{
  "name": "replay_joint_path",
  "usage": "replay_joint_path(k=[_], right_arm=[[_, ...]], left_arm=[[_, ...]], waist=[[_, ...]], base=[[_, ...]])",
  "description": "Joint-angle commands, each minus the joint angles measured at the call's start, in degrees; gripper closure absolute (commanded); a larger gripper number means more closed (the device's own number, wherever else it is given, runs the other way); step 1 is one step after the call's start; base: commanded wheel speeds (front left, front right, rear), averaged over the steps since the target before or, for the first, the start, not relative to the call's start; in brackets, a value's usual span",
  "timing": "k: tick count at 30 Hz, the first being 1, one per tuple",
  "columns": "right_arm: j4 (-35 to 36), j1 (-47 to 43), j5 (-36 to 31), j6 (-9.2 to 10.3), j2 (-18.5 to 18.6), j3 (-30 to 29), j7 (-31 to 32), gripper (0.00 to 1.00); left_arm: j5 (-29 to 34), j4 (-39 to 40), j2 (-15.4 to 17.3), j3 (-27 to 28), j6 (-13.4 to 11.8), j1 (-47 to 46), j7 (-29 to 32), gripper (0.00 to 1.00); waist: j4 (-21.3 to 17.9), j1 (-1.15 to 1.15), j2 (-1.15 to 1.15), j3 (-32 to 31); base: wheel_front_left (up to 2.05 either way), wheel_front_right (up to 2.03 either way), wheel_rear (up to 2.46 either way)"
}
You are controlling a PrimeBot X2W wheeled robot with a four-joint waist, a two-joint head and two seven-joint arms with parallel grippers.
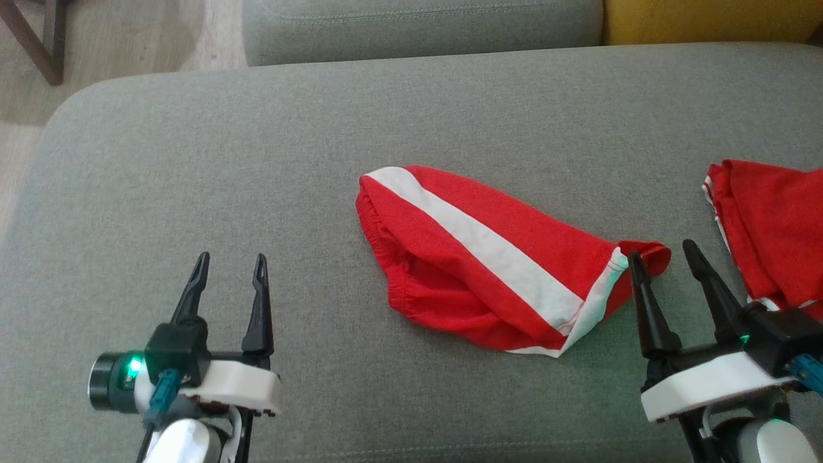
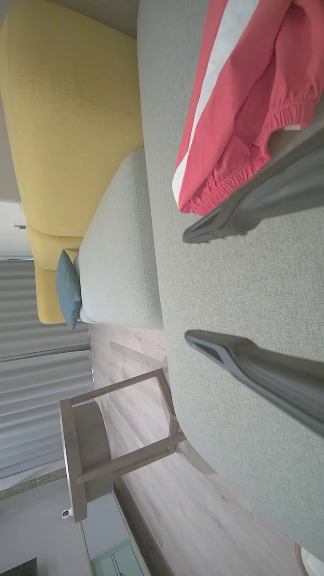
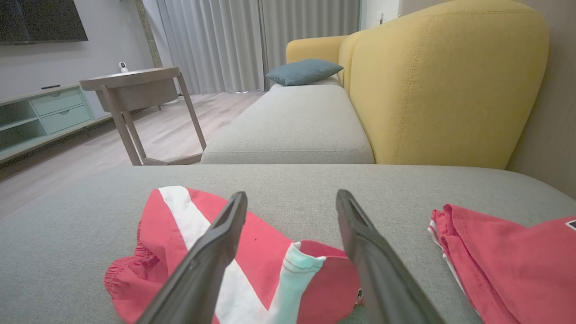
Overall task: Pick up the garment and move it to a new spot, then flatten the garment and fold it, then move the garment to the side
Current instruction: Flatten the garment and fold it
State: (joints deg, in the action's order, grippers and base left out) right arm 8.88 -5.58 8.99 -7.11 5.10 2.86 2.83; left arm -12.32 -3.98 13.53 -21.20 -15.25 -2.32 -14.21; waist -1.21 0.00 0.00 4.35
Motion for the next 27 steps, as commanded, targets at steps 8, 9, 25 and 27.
replay_joint_path(k=[8,9,25,27], right_arm=[[0.64,1.46,0.45,-0.37,0.76,0.42,3.76,0.00],[0.35,1.81,0.30,-0.37,1.18,0.52,4.66,0.00],[-3.94,8.48,2.34,-0.37,9.06,5.45,18.68,1.00],[-3.54,7.70,2.71,-0.37,8.85,4.31,19.17,1.00]], left_arm=[[-0.17,1.91,1.26,2.15,-0.35,-2.49,-0.29,0.00],[-0.17,1.90,1.24,2.09,-0.29,-2.76,-0.30,0.00],[0.58,1.38,0.09,0.89,-0.10,-6.45,-0.61,0.00],[0.57,1.29,0.01,0.92,-0.09,-6.61,-0.64,0.00]], waist=[[0.21,0.00,0.00,1.14],[0.27,0.00,0.00,1.46],[0.86,0.00,0.00,6.67],[0.88,0.00,0.00,6.85]], base=[[0.00,0.00,0.00],[0.00,0.00,0.00],[0.00,0.00,0.00],[0.00,0.00,0.00]])
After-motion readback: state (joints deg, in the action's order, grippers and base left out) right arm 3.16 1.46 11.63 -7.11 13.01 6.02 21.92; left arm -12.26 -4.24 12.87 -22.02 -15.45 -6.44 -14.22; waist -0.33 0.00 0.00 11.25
